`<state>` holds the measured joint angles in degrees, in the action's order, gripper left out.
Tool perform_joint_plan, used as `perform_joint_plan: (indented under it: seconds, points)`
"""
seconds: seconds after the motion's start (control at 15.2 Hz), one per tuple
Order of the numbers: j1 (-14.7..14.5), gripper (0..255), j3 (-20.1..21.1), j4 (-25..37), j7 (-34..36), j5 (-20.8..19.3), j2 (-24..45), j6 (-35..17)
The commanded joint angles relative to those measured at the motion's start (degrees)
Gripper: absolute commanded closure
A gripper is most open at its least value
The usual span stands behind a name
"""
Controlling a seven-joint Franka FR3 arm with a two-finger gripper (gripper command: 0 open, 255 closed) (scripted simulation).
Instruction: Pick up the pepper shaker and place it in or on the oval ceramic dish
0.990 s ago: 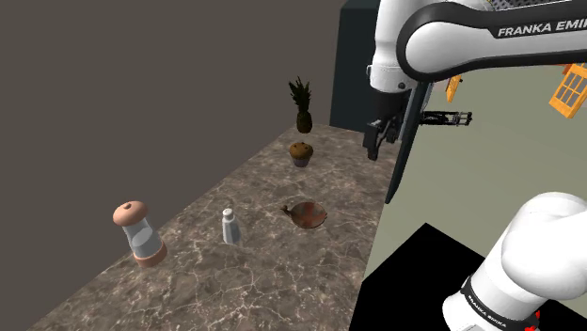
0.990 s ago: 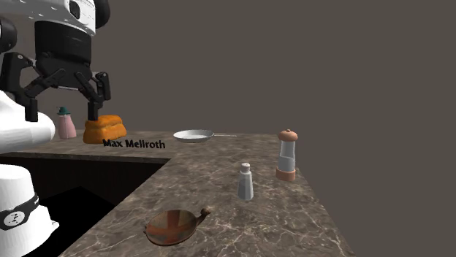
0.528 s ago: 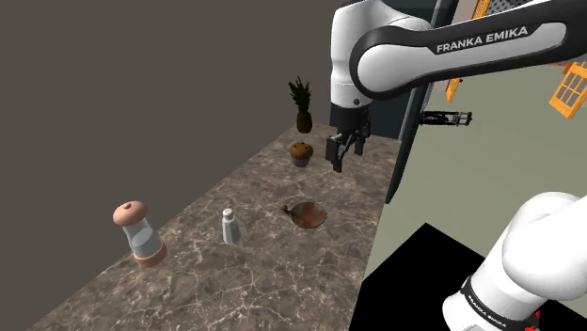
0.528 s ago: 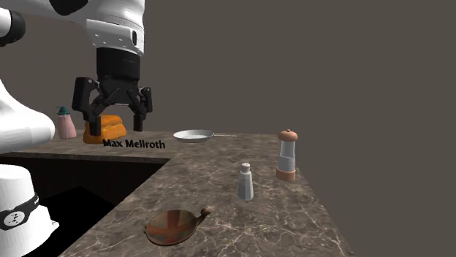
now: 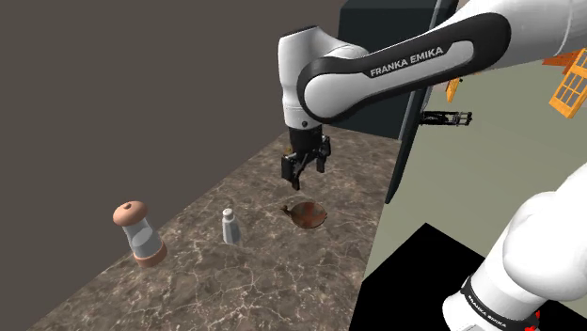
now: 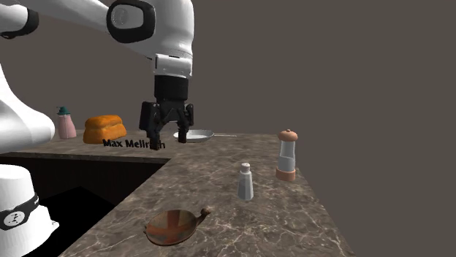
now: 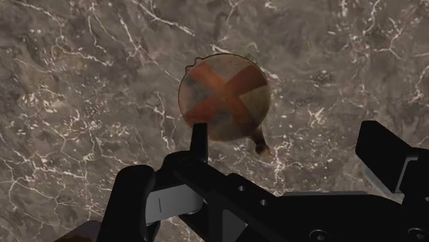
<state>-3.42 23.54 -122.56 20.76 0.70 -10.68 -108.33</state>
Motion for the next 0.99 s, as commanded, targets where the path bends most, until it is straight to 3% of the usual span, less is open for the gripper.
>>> perform_joint_plan:
  seconds: [0.0,0.46,0.92]
  points:
    - [-0.3,0,1.3,3.3,2.6,-1.0,4.3,-0.5]
    - [-3.4,0,4.2,16.7,12.2,-6.9,20.7,-1.2]
    - [-10.1,0,3.7,35.1,19.3,-12.8,38.0,1.9]
